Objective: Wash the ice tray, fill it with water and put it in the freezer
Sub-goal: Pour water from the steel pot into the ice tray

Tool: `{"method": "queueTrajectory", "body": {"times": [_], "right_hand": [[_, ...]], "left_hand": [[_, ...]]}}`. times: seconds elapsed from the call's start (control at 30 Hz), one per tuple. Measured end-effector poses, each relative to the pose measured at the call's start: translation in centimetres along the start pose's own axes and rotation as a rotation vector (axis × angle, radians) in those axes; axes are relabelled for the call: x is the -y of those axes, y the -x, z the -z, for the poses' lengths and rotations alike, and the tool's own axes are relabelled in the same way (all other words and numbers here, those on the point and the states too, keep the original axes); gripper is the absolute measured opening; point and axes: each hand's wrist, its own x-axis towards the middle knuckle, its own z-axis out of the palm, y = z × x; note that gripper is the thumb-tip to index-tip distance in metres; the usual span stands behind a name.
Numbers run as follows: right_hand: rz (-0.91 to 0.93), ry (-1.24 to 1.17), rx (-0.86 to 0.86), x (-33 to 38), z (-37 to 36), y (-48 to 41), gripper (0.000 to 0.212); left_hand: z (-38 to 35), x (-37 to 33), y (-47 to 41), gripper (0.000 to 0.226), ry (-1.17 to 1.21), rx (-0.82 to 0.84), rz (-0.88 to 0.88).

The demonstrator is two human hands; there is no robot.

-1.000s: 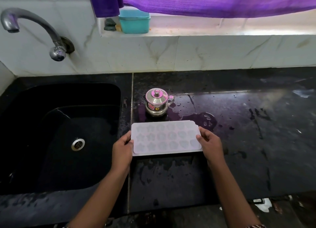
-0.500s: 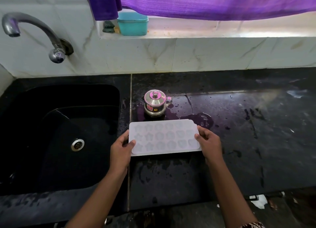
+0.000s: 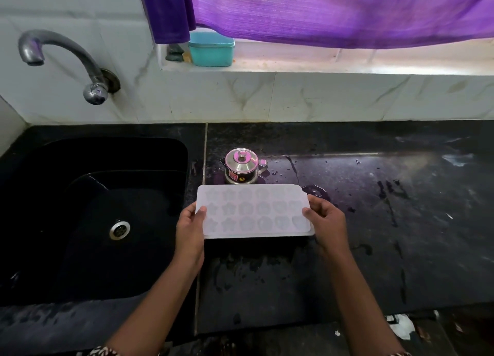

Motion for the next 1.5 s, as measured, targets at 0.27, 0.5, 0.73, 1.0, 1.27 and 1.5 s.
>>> {"method": "queueTrajectory", "body": {"times": [0.27,0.5,0.73,1.0,1.27,1.5], "right_hand": [[0.027,-0.019,-0.002,2.0,-0.4,0.0,0.021],[-0.044,-0.148,-0.045,2.1,-2.4,-0.2,0.009],[-0.275,-0.307,0.049,2.5,-4.0,0.1,0.011],[-0.27,-0.374,0.221,4.1,-7.1,1.6,0.028],[-0.274,-0.353,0.355,5.4,-13.6,1.9,0.031],[-0.218,-0.278,0.483,7.1,-19.6,2.4,0.023]], "left_hand": [[-0.1,-0.9,-0.2,0.015,0.113,-0.024,0.059],[0.5,-1.2,-0.9,0.017,0.107,-0.042,0.074],[2.3,-1.4,-1.7,0.022,0.117,-0.069,0.085],[5.6,-3.1,-1.9,0.029,0.152,-0.1,0.074],[9.7,-6.1,-1.2,0.034,0.133,-0.199,-0.043],[19.9,-2.0,-9.2,0.097,0.049,-0.362,-0.105]]}}
